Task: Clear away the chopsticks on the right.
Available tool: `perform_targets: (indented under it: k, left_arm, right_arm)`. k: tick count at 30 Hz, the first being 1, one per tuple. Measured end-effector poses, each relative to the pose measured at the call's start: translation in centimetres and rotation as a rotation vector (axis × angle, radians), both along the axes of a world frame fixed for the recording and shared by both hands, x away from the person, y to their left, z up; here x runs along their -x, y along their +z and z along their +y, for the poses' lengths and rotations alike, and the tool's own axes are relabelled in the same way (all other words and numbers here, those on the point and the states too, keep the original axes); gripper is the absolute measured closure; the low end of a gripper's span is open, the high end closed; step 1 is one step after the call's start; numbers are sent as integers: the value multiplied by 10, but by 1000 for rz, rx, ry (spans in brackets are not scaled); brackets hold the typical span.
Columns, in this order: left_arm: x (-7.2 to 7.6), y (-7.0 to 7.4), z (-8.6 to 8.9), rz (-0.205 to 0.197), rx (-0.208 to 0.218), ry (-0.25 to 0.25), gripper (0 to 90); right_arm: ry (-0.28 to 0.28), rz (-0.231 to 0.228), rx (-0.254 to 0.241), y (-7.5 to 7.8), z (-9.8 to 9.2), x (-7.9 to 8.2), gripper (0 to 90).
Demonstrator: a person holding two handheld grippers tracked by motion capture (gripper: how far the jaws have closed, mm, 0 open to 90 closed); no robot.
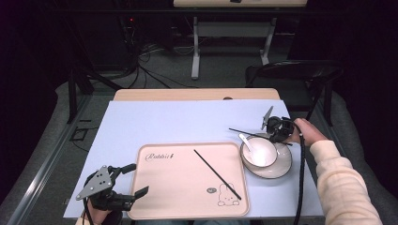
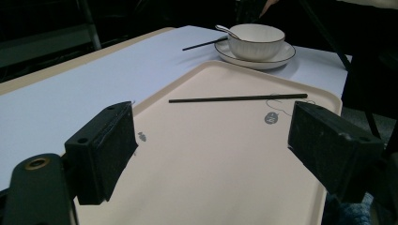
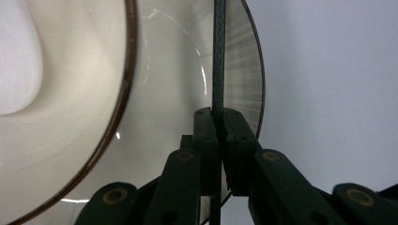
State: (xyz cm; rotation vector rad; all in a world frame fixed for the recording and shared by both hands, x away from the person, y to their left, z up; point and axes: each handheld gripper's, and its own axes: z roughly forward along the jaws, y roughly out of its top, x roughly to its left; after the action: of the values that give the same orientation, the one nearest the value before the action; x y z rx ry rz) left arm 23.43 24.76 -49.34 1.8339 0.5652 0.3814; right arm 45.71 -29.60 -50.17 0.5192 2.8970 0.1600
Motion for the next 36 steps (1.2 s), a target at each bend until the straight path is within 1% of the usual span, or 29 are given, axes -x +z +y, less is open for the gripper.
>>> perform_targets:
  k: [1,3,4,6,7,8,9,11,12,14,15,16,17,18,20,21,22,23,24,26,27,28,29,31,32,33,34,35,36]
  left_arm:
    - [0,0,0,0,-1,0,155]
    - [0,0,0,0,-2,0,155]
    - [0,0,0,-1,-2,-1,155]
    - [0,0,0,0,0,-3,155]
    - [0,0,0,-1,0,0,155]
    - [0,0,0,-1,0,0,155]
    - [0,0,0,-1,-1,0,155]
    - [0,0,0,-1,3,-1,155]
    - [0,0,0,-1,3,-1,155]
    - [0,0,0,2,3,-4,155]
    - [0,0,0,1,3,-5,155]
    - [0,0,0,1,3,-5,155]
    - [0,0,0,1,3,-5,155]
    - [0,0,0,1,3,-5,155]
    - [0,0,0,-1,3,-1,155]
    - [0,0,0,0,2,-5,155]
    - [0,0,0,0,2,-5,155]
    - [0,0,0,0,2,-5,155]
    - [0,0,0,0,2,-5,155]
    - [0,0,0,1,3,-6,155]
    - [0,0,0,1,3,-5,155]
    - [0,0,0,1,3,-5,155]
    - [0,0,0,-1,4,-3,155]
    - [0,0,0,-1,4,-4,155]
    - [0,0,0,-1,4,-4,155]
    - [0,0,0,-2,2,-5,155]
    - [0,0,-1,-1,2,-6,155]
    - [0,0,-1,1,-4,-4,155]
    - [0,0,-1,1,-4,-4,155]
  right_arm:
    - [-6,8,-6,0,-1,1,848]
    - [1,0,-8,-1,-1,0,847]
    - [-11,12,5,-1,0,1,846]
    - [-14,-9,8,-3,1,2,850]
    - [-26,-6,-8,-2,0,2,851]
    - [-32,0,-12,-2,0,2,852]
    - [-31,-7,-6,-2,-1,2,853]
    - [-54,-4,-2,0,-2,3,853]
    - [-54,-4,-2,0,-2,3,853]
    - [-87,-39,-18,6,-6,5,853]
    - [-104,-47,-21,9,-7,5,853]
    - [-104,-47,-21,9,-7,5,853]
    - [-132,-61,-26,14,-8,7,853]
    - [-156,-55,-32,16,-8,9,853]
    - [-182,-78,-36,23,-7,11,853]
    - [-196,-75,-38,27,-7,11,853]
    - [-203,-92,-44,30,-7,13,853]
    - [-221,-104,-35,34,-6,14,852]
    - [-240,-96,-40,36,-5,16,853]
    - [-274,-116,-44,43,-3,20,853]
    - [-289,-114,-49,46,-2,21,853]
    - [-304,-129,-53,49,-2,22,853]
    - [-331,-126,-51,53,0,24,853]
    - [-359,-133,-63,58,2,26,853]
    - [-359,-133,-63,58,2,26,853]
    - [-378,-129,-53,62,4,28,853]
    - [-380,-140,-60,65,4,28,853]
    - [-439,-139,-88,71,9,33,854]
    - [-439,-139,-88,71,9,33,854]
